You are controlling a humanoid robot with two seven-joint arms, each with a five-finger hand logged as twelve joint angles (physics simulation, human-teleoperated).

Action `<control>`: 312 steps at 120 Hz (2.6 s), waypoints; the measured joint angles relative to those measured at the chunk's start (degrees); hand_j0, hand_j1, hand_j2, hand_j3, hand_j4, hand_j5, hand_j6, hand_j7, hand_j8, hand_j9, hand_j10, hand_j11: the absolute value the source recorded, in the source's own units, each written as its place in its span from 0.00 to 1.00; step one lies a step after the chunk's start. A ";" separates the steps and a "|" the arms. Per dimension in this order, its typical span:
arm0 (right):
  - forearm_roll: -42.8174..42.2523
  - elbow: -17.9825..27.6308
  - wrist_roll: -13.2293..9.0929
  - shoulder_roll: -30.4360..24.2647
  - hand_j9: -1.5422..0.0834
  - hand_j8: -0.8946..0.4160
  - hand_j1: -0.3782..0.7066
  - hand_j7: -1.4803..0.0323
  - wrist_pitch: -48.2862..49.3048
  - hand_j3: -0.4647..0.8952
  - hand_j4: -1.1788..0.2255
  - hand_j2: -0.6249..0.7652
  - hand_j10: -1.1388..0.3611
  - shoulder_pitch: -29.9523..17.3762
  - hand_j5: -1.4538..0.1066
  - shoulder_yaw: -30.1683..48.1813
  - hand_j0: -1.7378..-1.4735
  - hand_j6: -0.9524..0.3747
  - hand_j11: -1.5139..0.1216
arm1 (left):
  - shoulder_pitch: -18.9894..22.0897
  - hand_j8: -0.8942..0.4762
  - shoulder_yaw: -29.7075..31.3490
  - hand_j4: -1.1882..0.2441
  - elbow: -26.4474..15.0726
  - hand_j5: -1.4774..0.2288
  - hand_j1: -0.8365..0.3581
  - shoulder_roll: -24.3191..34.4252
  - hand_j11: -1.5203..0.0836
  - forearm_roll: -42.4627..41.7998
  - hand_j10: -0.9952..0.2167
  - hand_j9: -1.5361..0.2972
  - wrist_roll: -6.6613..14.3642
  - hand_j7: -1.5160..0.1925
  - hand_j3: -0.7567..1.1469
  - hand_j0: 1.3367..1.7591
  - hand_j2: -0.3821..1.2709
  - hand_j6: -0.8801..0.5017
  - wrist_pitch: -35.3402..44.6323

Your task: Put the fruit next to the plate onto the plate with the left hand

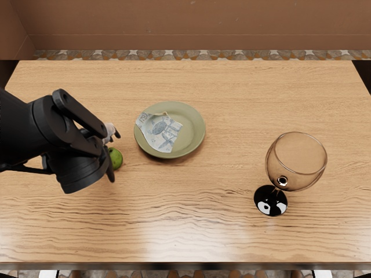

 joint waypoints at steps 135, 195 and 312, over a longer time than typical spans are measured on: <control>0.00 -0.01 0.00 0.00 0.95 0.68 0.03 0.98 0.00 0.34 0.84 0.45 0.76 0.00 0.93 0.01 0.30 0.72 0.93 | 6.17 0.38 0.27 0.57 6.29 0.58 0.61 0.00 0.64 -0.43 0.51 0.57 0.48 0.60 0.40 0.76 0.28 0.36 0.00; 0.00 0.00 0.00 0.00 0.95 0.68 0.03 0.98 0.00 0.34 0.84 0.45 0.76 0.01 0.93 0.01 0.30 0.72 0.93 | 6.87 0.34 -0.17 0.53 6.91 0.54 0.56 0.00 0.60 -0.42 0.47 0.53 0.40 0.56 0.40 0.76 0.28 0.33 0.00; 0.00 0.00 0.00 0.00 0.95 0.68 0.03 0.98 0.00 0.34 0.84 0.45 0.76 0.00 0.93 0.00 0.30 0.72 0.93 | 5.90 0.48 -1.80 0.43 6.66 0.17 0.39 0.00 0.24 -7.82 0.23 0.22 0.03 0.23 0.40 0.74 0.42 0.47 -0.35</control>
